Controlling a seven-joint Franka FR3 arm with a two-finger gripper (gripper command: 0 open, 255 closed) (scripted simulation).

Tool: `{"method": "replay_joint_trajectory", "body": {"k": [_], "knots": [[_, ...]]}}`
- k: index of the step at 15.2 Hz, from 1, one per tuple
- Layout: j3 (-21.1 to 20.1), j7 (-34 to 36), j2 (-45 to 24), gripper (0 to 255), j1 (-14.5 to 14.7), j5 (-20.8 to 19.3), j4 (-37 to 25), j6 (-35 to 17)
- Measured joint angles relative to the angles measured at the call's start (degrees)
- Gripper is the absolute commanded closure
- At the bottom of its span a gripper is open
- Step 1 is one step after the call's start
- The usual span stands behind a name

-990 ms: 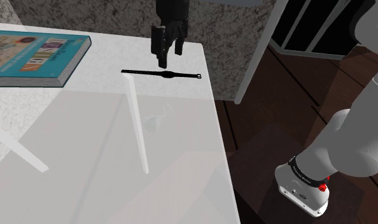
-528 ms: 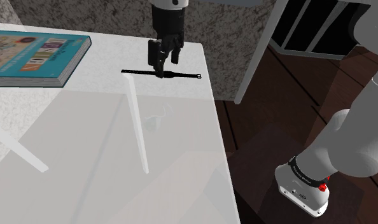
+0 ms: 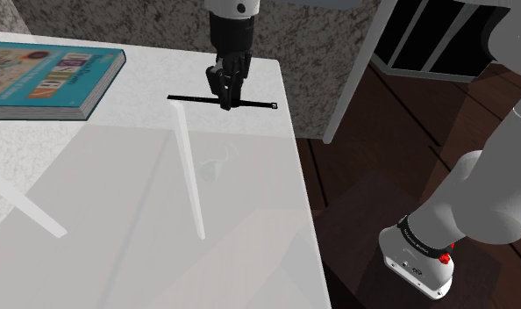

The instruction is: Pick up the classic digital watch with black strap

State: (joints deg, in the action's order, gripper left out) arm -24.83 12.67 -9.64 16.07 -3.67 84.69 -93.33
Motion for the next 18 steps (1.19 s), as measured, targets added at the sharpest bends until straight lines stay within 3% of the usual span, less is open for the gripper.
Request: {"method": "replay_joint_trajectory", "body": {"k": [5,10,18], "knots": [[0.0,0.0,0.0,255,0.0,0.0,-0.4,0.3],[-0.2,0.2,-0.6,255,0.4,-0.3,-4.5,4.0],[-0.5,1.0,-4.5,255,2.0,-2.0,-16.2,12.0]]}}
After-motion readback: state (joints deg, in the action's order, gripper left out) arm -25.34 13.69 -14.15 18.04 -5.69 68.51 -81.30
